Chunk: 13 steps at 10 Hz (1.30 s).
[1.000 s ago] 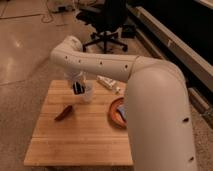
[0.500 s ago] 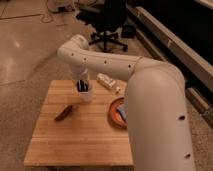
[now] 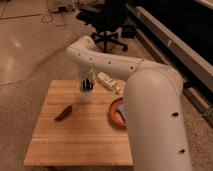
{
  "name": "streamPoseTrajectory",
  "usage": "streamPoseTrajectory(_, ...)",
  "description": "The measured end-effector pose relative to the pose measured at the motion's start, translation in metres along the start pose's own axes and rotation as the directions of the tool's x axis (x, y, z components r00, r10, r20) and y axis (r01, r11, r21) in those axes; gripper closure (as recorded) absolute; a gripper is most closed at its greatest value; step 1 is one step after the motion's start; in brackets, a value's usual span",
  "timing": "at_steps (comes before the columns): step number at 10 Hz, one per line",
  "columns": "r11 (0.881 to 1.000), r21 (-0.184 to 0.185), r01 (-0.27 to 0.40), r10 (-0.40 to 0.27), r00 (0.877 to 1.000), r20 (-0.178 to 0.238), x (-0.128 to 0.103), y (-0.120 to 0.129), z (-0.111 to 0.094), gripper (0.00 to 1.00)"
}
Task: Place the eraser in the ceramic cup
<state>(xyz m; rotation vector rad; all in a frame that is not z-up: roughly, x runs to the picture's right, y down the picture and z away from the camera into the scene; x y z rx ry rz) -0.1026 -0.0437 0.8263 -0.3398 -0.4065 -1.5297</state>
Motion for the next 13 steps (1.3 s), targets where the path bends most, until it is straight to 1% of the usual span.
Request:
streamPoseTrajectory(1,1.000,0.005,0.001,-0.001,1.000,-0.001,0.000,0.000,0.004,0.82)
streamPoseTrajectory(2,1.000,0.013,0.008,-0.008,1.000,-0.002,0.000,-0.001,0.009,0.70)
streamPoseTrajectory(3,1.000,0.016,0.014,-0.014,1.000,-0.003,0.001,-0.001,0.012,0.62)
streamPoseTrajectory(5,0.999,0.024,0.043,-0.043,0.999,-0.004,0.000,-0.005,0.020,0.42)
streamPoseTrajectory(6,0.998,0.027,0.065,-0.065,0.998,-0.004,-0.001,-0.011,0.025,0.30)
streamPoseTrajectory(7,0.997,0.027,0.076,-0.076,0.997,-0.005,-0.002,-0.014,0.028,0.25)
streamPoseTrajectory(9,0.995,0.037,0.095,-0.094,0.995,-0.019,-0.003,-0.018,0.034,0.23)
streamPoseTrajectory(10,0.994,0.041,0.099,-0.098,0.995,-0.025,-0.003,-0.019,0.037,0.24)
streamPoseTrajectory(11,0.994,0.044,0.100,-0.099,0.995,-0.024,-0.001,-0.020,0.037,0.29)
streamPoseTrajectory(12,0.995,0.038,0.097,-0.096,0.995,-0.022,0.004,-0.021,0.031,0.42)
streamPoseTrajectory(13,0.995,0.034,0.095,-0.095,0.995,-0.027,0.005,-0.022,0.021,0.51)
